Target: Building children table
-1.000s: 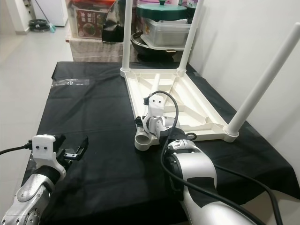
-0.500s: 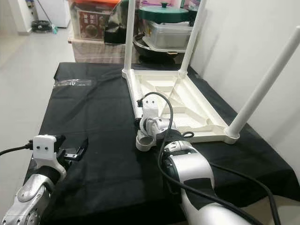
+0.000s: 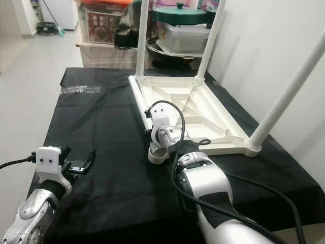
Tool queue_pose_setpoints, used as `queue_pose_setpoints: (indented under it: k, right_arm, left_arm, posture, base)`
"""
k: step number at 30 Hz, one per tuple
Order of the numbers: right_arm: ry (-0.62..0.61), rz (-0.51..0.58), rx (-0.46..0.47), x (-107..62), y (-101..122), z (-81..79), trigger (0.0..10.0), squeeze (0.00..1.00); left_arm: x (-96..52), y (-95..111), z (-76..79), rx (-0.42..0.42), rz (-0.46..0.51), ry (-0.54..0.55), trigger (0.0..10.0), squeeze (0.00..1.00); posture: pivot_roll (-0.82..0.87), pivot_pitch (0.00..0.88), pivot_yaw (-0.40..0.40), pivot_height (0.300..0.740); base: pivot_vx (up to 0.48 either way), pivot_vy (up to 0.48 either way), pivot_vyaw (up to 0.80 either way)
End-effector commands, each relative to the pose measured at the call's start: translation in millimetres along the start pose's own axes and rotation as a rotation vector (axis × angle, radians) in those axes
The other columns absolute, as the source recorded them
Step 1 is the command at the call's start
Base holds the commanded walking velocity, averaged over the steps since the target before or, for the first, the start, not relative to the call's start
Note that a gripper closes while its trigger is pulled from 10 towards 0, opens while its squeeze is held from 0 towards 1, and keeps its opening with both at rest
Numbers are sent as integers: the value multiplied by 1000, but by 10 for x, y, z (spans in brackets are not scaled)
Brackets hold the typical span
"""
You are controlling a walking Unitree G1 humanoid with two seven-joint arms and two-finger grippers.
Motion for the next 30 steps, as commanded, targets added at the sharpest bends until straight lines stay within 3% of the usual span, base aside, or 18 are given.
queue_pose_setpoints:
  k: [1, 8, 10, 14, 16, 18, 20, 22, 25, 27, 30]
  right_arm:
    - [73, 44, 49, -33, 165, -131, 10000, 0]
    - [214, 109, 95, -114, 413, -396, 10000, 0]
    - [341, 150, 124, -198, 568, -621, 10000, 0]
    - [425, 158, 123, -242, 593, -769, 10000, 0]
    - [511, 154, 112, -277, 563, -896, 10000, 0]
    - [511, 154, 112, -277, 563, -896, 10000, 0]
    - [642, 157, 120, -360, 555, -1046, 10000, 0]
    - [735, 157, 112, -431, 540, -1144, 10000, 0]
    - [821, 161, 72, -513, 508, -1219, 10000, 0]
    - [918, 162, 38, -618, 475, -1249, 10000, 0]
    - [997, 185, -19, -724, 460, -1138, 10000, 0]
  left_arm:
    - [-9, -31, 9, 4, -9, -4, 10000, 0]
    - [-3, -11, 0, 0, -5, -13, 10000, 0]
    - [0, 20, -3, -21, 4, -33, 10000, 0]
    - [4, 52, 1, -46, 14, -53, 10000, 0]
    - [3, 119, 30, -103, 34, -93, 10000, 0]
    - [3, 119, 30, -103, 34, -93, 10000, 0]
    - [-34, 225, 93, -190, 70, -169, 10000, 0]
    - [-65, 284, 112, -227, 92, -208, 10000, 0]
    - [-80, 342, 62, -253, 113, -211, 10000, 0]
    - [-106, 452, -32, -318, 155, -210, 10000, 0]
    - [-189, 632, -153, -405, 222, -230, 10000, 0]
  posture:
    - [65, 0, -139, 740]
    - [70, 0, -132, 740]
    - [68, 0, -123, 740]
    - [70, 0, -118, 740]
    - [72, 0, -115, 740]
    - [72, 0, -115, 740]
    - [73, 0, -111, 740]
    - [75, 0, -109, 740]
    - [78, 0, -110, 740]
    - [80, 0, -110, 740]
    - [86, 0, -113, 740]
  base:
    - [0, 0, 0]
    - [0, 0, 0]
    - [0, 0, 0]
    - [0, 0, 0]
    - [0, 0, 0]
    - [0, 0, 0]
    - [0, 0, 0]
    - [0, 0, 0]
    - [0, 0, 0]
    - [0, 0, 0]
    - [0, 0, 0]
Point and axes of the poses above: a point about 5 cm out from each wrist's last joint towards the gripper, its own x axis pointing out of the wrist towards the gripper, its own y axis along the axis of the wrist's last joint, z = x × y, the point moved 6 cm from there along x, pointing out of the wrist towards the gripper, and after that the axes turned 13 degrees about x, right-handed, at the moved point
